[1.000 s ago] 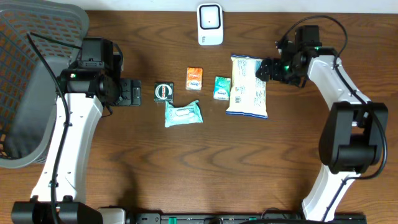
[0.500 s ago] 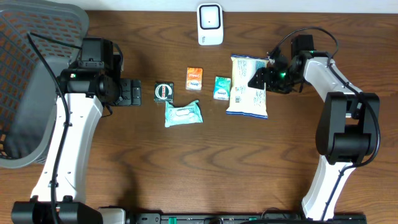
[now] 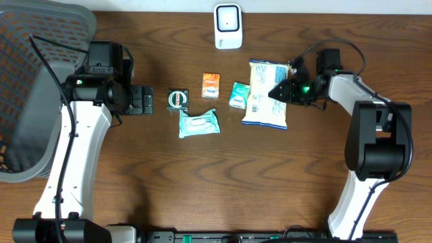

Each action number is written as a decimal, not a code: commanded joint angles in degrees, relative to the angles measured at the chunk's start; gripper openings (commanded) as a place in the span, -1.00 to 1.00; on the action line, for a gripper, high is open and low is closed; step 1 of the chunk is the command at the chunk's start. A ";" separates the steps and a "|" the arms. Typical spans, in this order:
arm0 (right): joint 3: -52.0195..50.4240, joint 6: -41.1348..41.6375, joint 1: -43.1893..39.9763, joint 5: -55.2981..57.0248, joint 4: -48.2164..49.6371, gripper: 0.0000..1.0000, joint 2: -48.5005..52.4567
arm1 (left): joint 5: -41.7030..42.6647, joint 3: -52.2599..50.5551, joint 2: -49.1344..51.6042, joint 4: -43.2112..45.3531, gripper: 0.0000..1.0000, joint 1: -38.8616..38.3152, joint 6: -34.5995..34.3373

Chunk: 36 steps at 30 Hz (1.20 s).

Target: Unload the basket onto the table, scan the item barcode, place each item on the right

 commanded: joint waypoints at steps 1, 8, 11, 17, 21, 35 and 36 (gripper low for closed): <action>-2.67 0.55 0.13 -0.61 -0.22 -0.85 1.66 | -0.50 -0.39 0.37 -0.04 0.95 -0.02 0.37; -2.14 0.66 -0.44 -8.41 1.60 -0.97 1.18 | -0.50 -0.39 0.37 -0.04 0.95 -0.02 0.37; -2.03 0.66 -1.09 -12.41 3.74 -0.97 -0.24 | -0.50 -0.39 0.37 -0.04 0.96 -0.02 0.37; -2.03 -0.24 -2.56 -14.25 5.90 -0.97 -7.58 | -0.50 -0.39 0.37 -0.04 0.95 -0.02 0.37; -2.03 -3.56 -2.49 -14.56 5.92 -0.98 -14.45 | -0.50 -0.39 0.37 -0.04 0.96 -0.02 0.37; -2.03 -8.57 4.66 -27.23 14.25 -0.98 -25.62 | -0.50 -0.39 0.37 -0.04 0.95 -0.02 0.35; -2.03 -9.40 5.31 -29.68 15.82 -0.98 -25.62 | -0.50 -0.39 0.37 -0.02 0.95 -0.02 0.37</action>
